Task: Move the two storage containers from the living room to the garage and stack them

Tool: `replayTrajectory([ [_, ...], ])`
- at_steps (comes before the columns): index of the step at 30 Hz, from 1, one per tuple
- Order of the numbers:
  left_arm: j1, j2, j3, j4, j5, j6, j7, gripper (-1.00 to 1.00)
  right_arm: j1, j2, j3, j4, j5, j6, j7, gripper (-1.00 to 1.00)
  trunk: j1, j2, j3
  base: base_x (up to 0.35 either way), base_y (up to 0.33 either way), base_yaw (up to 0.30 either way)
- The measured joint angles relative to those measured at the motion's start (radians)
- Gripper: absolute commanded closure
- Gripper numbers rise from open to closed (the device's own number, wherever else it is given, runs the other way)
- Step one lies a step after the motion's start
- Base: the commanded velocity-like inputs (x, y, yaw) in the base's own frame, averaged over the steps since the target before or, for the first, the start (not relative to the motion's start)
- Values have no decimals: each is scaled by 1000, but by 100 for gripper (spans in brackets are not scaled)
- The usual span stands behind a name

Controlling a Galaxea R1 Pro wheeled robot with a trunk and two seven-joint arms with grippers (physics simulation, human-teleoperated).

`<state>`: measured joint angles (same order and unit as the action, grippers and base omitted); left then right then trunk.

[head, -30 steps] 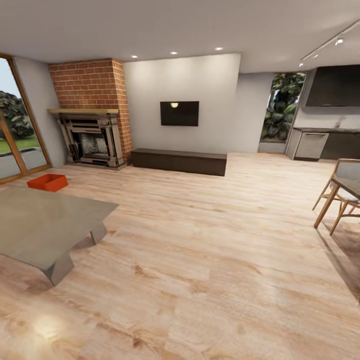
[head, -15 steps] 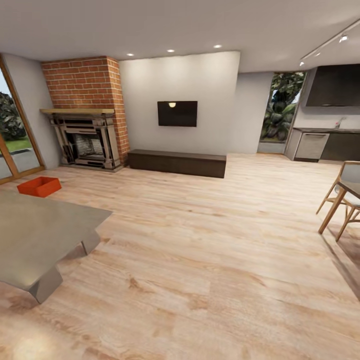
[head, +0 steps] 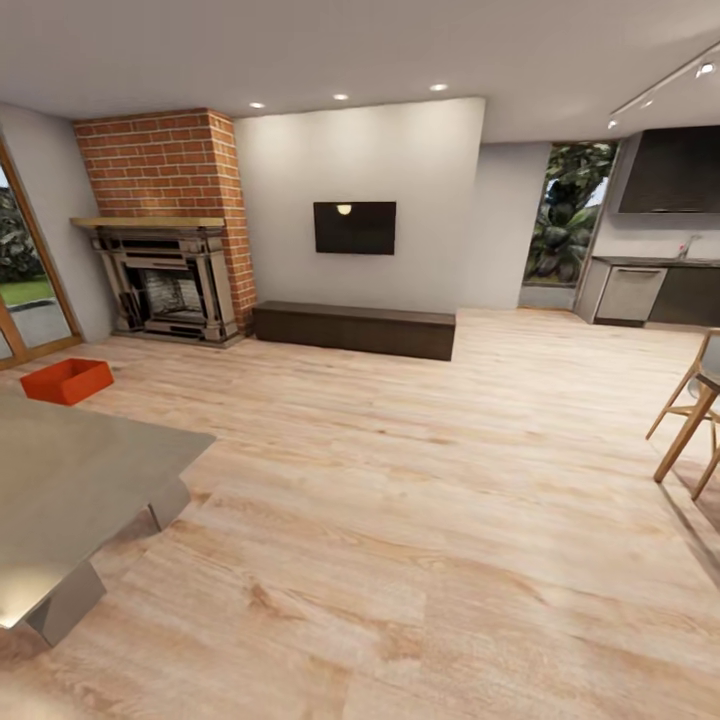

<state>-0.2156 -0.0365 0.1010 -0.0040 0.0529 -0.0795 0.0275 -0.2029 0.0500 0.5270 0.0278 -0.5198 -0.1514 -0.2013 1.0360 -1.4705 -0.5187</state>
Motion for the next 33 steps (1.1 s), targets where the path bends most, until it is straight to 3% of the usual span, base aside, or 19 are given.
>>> replayTrajectory([
  [33, 0, 0, 0, 0, 0, 1, 0, -100, 0, 3, 0, 0, -5, -3, 0, -100, 0, 0, 0, 324, 0, 0],
])
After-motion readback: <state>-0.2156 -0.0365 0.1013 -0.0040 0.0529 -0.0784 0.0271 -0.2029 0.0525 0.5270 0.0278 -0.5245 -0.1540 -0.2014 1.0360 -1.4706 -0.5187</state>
